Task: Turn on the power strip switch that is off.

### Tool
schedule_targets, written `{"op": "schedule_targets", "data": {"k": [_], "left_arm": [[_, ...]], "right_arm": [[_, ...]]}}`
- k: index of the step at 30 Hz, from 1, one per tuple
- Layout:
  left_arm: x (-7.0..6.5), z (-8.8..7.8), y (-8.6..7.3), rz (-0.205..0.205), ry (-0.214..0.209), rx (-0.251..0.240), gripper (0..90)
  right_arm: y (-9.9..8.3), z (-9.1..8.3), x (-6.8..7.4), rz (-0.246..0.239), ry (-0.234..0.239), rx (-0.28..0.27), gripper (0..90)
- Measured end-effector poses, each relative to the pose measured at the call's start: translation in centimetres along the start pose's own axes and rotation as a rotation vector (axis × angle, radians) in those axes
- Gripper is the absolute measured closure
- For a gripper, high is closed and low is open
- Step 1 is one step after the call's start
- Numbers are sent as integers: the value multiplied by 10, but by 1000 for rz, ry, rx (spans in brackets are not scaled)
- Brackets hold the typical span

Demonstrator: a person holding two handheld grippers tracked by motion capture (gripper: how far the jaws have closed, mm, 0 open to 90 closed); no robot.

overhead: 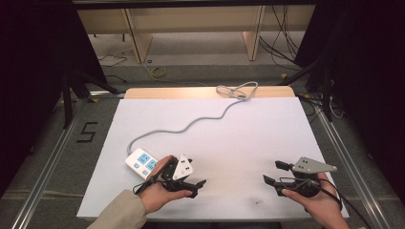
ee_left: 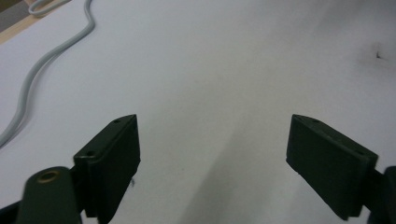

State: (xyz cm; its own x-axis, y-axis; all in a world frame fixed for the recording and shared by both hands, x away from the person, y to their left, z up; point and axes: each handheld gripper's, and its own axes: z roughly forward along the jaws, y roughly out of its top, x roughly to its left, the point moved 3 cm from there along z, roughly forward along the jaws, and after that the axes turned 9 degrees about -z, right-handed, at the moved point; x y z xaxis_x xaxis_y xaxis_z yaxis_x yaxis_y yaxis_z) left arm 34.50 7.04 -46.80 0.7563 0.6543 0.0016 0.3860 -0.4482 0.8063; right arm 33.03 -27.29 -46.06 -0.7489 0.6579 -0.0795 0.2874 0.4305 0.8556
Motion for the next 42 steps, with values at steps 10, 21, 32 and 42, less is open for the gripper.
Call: {"op": "schedule_targets", "data": {"k": [10, 21, 32, 42], "left_arm": [[14, -20, 8, -57, 95, -54, 865], [18, -23, 6, -54, 83, -17, 896], [31, -32, 3, -99, 130, -1, 897], [39, -39, -1, -134, 156, 16, 897]], "right_arm": [[1, 0, 2, -6, 5, -1, 290], [1, 0, 1, -2, 5, 2, 290], [1, 1, 1, -3, 7, 3, 288], [0, 2, 1, 0, 11, 11, 288]]}}
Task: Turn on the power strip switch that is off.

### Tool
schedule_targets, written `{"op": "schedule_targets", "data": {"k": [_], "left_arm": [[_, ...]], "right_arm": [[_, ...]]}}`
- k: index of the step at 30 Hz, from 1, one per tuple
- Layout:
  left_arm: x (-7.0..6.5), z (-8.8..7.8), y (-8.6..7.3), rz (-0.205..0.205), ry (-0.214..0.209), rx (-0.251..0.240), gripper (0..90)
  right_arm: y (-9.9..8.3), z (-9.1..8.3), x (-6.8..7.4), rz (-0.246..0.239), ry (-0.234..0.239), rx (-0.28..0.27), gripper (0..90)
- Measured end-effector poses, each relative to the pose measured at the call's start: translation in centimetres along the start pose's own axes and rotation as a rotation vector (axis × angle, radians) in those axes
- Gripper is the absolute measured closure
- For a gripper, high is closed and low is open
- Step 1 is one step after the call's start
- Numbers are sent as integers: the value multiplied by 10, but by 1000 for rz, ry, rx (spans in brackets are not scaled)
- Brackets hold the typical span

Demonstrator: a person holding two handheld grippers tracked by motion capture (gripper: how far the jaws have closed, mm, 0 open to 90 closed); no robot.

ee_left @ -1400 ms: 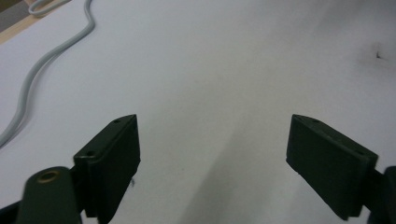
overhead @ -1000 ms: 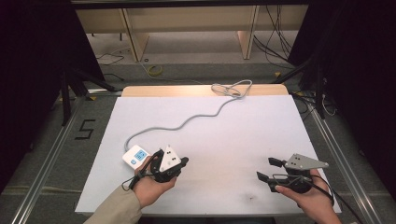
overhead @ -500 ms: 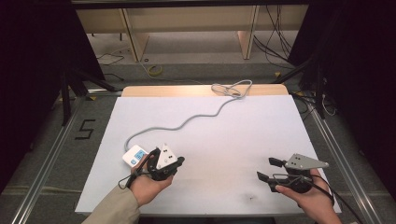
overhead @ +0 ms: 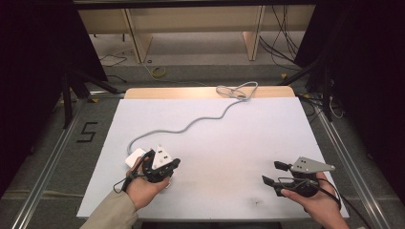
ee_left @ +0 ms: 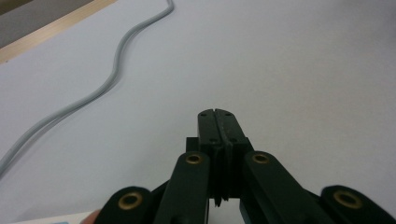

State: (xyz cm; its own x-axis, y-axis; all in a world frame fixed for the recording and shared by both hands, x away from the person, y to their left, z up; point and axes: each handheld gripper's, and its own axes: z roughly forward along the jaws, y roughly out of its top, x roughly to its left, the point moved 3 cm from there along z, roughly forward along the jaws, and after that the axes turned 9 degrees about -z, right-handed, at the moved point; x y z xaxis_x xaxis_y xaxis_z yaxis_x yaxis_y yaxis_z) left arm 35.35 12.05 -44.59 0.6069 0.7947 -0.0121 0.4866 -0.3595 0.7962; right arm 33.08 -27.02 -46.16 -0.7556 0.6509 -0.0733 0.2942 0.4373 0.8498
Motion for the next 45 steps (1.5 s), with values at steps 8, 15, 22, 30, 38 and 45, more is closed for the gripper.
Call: {"op": "schedule_targets", "data": {"k": [8, 15, 22, 30, 38, 45], "left_arm": [[3, -3, -1, -6, 9, 1, 898], [6, -4, -1, -14, 19, 6, 898], [9, -5, -2, -16, 32, 18, 898], [15, -7, -2, -27, 47, 17, 899], [20, -9, -4, -39, 57, 16, 899], [24, -11, -5, -50, 71, 18, 899]], "right_arm": [[0, 0, 1, -4, 3, 1, 288], [0, 0, 1, -7, 3, 0, 288], [0, 0, 1, -5, 4, 2, 288], [0, 0, 1, -4, 3, 5, 288], [0, 0, 1, -7, 6, 2, 288], [0, 0, 1, -3, 4, 5, 288]]}}
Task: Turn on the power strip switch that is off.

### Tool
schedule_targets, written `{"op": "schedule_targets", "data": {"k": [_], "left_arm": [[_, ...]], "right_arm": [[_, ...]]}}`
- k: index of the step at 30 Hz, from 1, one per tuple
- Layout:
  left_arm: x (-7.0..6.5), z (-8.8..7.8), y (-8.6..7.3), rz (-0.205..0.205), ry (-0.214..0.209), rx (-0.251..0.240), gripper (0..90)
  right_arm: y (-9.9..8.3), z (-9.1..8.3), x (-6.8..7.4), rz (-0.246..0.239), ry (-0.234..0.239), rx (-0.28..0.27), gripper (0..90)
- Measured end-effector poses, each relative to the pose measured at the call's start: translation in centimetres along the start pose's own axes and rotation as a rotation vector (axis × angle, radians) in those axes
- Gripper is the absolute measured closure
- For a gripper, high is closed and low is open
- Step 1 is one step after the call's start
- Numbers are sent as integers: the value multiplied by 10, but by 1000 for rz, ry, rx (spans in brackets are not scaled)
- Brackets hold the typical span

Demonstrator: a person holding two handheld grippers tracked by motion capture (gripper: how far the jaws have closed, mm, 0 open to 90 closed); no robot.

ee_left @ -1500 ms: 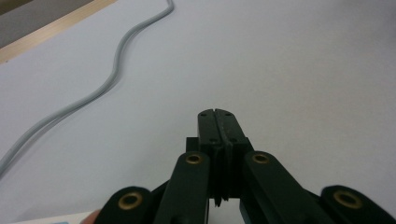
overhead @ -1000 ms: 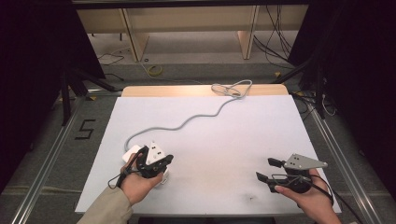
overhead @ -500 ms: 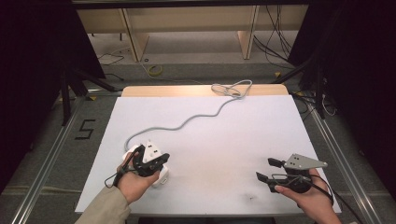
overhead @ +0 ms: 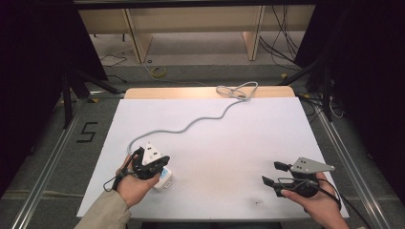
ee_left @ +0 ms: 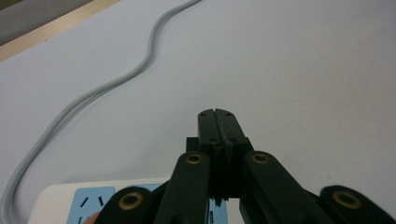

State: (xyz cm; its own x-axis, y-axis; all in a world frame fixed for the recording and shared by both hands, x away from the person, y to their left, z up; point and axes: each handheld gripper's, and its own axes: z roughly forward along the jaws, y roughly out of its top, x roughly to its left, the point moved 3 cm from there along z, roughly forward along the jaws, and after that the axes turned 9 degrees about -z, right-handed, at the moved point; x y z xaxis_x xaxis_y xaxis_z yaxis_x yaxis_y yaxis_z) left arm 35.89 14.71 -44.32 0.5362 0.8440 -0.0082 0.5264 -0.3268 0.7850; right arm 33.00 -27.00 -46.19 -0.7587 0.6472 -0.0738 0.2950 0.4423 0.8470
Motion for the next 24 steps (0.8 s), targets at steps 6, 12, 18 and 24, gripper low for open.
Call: {"op": "schedule_targets", "data": {"k": [6, 12, 18, 24], "left_arm": [[5, -2, -1, -7, 19, -2, 899], [10, -4, -2, -21, 32, 0, 899], [13, -6, -4, -31, 39, 8, 899], [17, -7, -5, -31, 51, 19, 899]], "right_arm": [[0, 0, 0, -6, 2, 0, 288], [0, 0, 0, -8, 2, 0, 287], [0, 1, 0, -7, 2, 4, 287], [0, 0, 0, -4, 1, 5, 286]]}}
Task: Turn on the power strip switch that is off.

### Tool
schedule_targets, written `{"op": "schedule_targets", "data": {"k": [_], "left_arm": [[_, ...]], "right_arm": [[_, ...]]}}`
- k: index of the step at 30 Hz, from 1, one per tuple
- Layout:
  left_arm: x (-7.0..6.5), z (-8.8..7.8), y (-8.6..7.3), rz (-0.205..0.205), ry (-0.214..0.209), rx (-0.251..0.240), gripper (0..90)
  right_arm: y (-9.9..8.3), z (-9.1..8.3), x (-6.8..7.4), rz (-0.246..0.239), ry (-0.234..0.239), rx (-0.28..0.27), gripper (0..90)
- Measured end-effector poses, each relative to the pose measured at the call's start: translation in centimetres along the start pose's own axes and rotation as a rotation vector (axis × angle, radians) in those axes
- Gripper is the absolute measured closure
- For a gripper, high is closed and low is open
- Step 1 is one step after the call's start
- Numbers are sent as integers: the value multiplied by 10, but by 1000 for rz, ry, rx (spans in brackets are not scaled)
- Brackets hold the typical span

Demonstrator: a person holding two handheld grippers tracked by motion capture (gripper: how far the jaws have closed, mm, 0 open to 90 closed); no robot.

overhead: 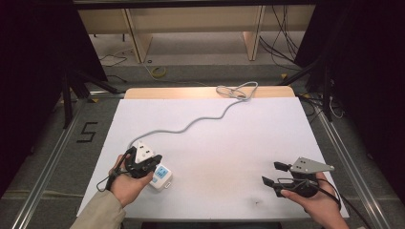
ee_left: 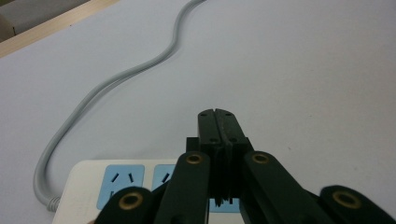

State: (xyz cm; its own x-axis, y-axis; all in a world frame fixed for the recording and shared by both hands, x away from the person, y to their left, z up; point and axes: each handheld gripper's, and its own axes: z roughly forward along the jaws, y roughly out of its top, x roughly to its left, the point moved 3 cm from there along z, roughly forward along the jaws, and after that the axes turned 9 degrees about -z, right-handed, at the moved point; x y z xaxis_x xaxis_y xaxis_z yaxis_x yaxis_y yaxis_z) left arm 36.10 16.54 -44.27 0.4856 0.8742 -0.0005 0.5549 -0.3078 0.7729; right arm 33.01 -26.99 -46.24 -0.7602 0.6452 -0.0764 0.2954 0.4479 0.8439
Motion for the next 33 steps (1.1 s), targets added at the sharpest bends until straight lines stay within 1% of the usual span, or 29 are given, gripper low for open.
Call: {"op": "schedule_targets", "data": {"k": [4, 6, 8, 12, 13, 14, 22, 27, 33], "left_arm": [[3, -2, 0, -3, 9, 4, 899], [4, -2, -1, -14, 15, -2, 900], [6, -3, -2, -16, 18, 8, 899], [9, -3, -2, -18, 29, 11, 899], [10, -3, -3, -25, 29, 10, 899], [11, -3, -3, -21, 31, 12, 899], [18, -4, -4, -41, 44, 16, 899], [22, -4, -5, -45, 58, 21, 899], [24, -4, -6, -45, 63, 29, 899]], "right_arm": [[0, 0, 0, 0, 0, 1, 286], [0, 0, 0, -1, 0, 1, 286], [0, 0, 0, 0, 0, 1, 286], [0, 0, 0, -1, 0, 3, 286], [0, 0, 0, -1, -1, 4, 286], [0, 0, 0, -1, -1, 5, 285], [0, 1, 0, -2, 0, 5, 285], [0, 1, 0, -1, 0, 7, 285], [0, 1, 0, -3, 0, 7, 285]]}}
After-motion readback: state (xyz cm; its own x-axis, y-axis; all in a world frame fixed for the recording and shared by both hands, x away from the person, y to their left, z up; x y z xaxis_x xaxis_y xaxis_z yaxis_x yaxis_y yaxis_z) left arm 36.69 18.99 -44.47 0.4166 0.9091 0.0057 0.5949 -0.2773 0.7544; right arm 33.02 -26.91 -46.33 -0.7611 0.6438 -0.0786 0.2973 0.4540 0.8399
